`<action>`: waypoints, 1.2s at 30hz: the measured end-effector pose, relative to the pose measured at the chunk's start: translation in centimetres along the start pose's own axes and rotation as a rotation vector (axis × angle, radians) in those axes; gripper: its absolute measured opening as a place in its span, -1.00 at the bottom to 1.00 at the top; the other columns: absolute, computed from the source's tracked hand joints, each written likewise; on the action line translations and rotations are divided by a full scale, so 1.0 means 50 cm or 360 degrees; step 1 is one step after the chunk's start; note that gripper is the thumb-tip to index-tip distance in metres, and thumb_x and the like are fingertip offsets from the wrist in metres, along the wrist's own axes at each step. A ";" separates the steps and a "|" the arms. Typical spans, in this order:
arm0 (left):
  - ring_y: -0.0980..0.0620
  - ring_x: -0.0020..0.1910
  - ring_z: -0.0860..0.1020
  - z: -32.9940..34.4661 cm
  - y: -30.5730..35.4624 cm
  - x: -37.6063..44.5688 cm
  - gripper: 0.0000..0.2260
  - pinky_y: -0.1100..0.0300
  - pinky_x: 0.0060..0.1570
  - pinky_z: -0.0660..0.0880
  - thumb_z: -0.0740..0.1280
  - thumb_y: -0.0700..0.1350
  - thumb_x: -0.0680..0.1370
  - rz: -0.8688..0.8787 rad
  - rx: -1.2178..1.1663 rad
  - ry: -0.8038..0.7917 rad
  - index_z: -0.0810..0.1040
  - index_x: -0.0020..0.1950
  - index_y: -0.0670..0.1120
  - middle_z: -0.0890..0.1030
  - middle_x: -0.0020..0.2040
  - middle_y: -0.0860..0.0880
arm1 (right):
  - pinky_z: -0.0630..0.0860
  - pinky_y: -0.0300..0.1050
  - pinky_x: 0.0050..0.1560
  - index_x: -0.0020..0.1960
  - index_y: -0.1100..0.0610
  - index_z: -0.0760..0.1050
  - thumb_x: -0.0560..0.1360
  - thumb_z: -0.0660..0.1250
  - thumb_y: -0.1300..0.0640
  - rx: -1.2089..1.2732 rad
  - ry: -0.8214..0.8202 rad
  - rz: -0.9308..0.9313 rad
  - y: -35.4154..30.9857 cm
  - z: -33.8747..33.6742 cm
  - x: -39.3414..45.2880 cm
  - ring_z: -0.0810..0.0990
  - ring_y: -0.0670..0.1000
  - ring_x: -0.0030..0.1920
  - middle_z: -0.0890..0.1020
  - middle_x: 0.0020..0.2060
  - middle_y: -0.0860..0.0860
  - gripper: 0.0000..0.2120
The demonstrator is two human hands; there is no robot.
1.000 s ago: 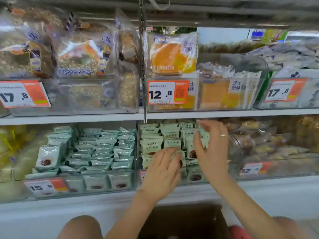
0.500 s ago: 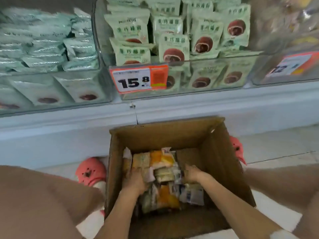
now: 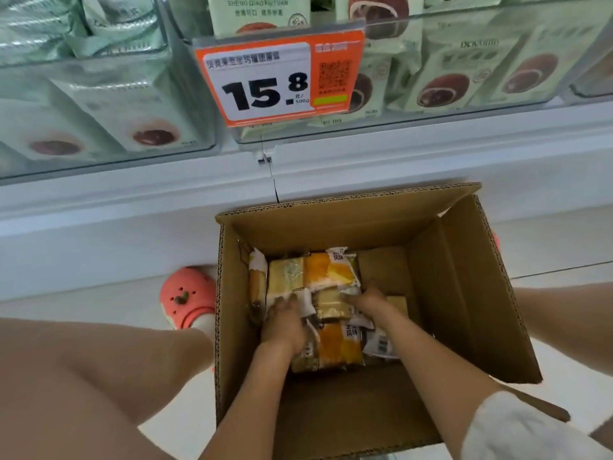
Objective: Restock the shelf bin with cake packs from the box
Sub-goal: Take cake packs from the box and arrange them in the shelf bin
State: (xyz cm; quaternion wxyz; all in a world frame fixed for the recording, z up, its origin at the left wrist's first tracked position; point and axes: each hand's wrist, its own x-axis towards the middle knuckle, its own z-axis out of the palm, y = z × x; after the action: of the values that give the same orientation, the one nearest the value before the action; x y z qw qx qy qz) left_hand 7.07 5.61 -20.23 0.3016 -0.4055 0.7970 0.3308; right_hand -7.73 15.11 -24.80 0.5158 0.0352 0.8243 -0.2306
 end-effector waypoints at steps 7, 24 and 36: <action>-0.14 0.54 -0.01 0.004 0.001 -0.014 -0.41 -0.02 0.48 0.09 0.18 -0.09 0.62 -0.0010 0.0013 -0.0047 -0.05 0.57 -0.02 -0.04 0.57 -0.10 | 0.42 0.01 0.21 0.37 0.20 0.24 0.42 0.47 0.10 0.0341 -0.0025 0.0136 0.006 0.004 -0.001 0.42 0.15 0.27 0.42 0.26 0.11 -0.37; 0.04 0.47 0.21 0.024 0.109 -0.081 -0.16 0.07 0.37 0.33 0.49 -0.06 0.41 0.0795 -0.0563 0.0312 0.04 0.54 0.09 0.22 0.50 0.05 | 0.60 0.00 -0.10 0.24 0.09 0.40 0.50 0.34 -0.09 0.0988 -0.0136 -0.0343 -0.018 -0.078 -0.226 0.62 0.10 0.02 0.62 0.05 0.10 -0.59; -0.09 -0.01 0.62 -0.051 0.138 -0.169 -0.51 0.03 -0.09 0.57 0.40 -0.15 0.40 0.0529 -0.2695 -0.0497 0.40 0.31 -0.09 0.60 0.14 -0.14 | 0.59 0.04 0.03 0.34 0.07 0.34 0.55 0.24 -0.09 0.0983 0.0088 -0.0706 0.006 -0.113 -0.332 0.53 0.08 0.17 0.49 0.22 0.07 -0.57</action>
State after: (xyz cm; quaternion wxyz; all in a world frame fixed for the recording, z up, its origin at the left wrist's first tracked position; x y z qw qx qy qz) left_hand 4.82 10.52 -10.40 -0.0472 -0.3218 0.2820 0.9026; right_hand -4.65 20.71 -8.49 0.3960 0.0160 0.7173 -0.5731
